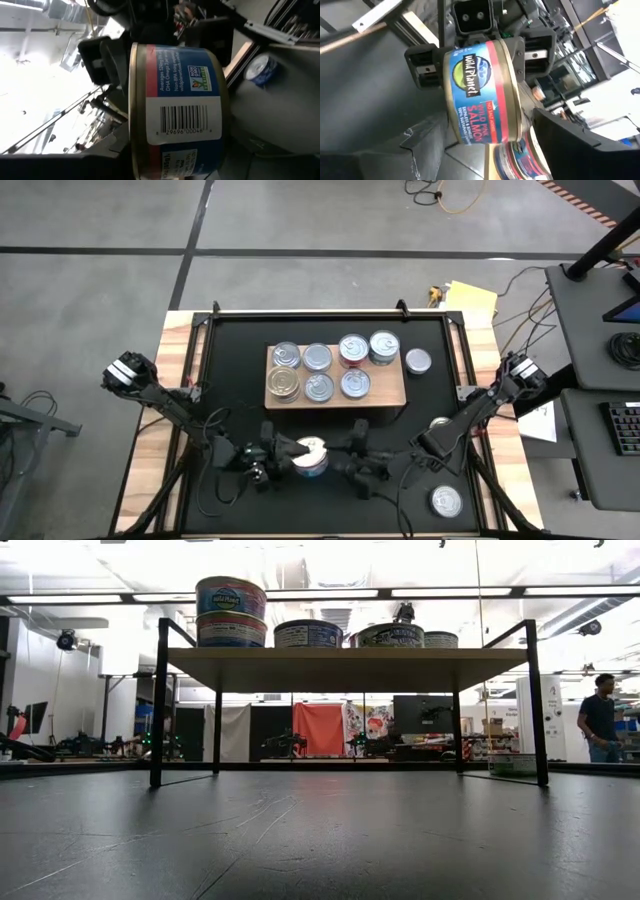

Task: Stack canned seafood by type on shelf
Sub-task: Stack the blue tuna can on the blue tuna can

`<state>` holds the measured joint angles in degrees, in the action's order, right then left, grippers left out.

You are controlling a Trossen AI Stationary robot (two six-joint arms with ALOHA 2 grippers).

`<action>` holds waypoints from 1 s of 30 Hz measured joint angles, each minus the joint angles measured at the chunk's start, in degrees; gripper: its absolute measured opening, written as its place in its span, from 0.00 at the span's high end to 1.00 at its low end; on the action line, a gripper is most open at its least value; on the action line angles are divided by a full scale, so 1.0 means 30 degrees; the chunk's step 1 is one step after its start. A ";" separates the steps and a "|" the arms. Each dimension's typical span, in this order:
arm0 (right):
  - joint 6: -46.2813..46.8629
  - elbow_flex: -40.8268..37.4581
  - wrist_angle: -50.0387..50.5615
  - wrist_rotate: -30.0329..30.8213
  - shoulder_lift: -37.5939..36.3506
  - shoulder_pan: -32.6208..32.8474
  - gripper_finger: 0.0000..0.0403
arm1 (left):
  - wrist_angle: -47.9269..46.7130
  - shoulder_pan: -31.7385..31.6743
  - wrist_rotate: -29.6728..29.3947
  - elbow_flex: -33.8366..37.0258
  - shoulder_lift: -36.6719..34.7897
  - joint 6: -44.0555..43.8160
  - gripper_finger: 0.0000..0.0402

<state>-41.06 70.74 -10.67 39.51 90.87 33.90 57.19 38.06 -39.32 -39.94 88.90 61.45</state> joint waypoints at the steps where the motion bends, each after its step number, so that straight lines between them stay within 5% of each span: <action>1: 0.0007 0.0000 -0.0185 -0.0411 0.0001 -0.0082 0.32 | -0.0016 -0.0005 0.0192 -0.0068 0.0000 -0.0054 0.57; 22: -0.0175 -0.0058 -0.0786 -0.4741 0.0036 -0.0877 0.47 | -0.0085 -0.0168 0.0565 -0.1194 0.1190 -0.0725 0.57; 30: 0.0053 -0.0054 -0.0614 -0.4834 0.0044 -0.0979 0.52 | -0.0236 -0.0204 -0.1532 -0.2052 0.1610 -0.1356 0.48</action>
<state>-40.90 70.58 -12.51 25.01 91.00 30.96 56.49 37.45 -43.91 -46.10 93.73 57.38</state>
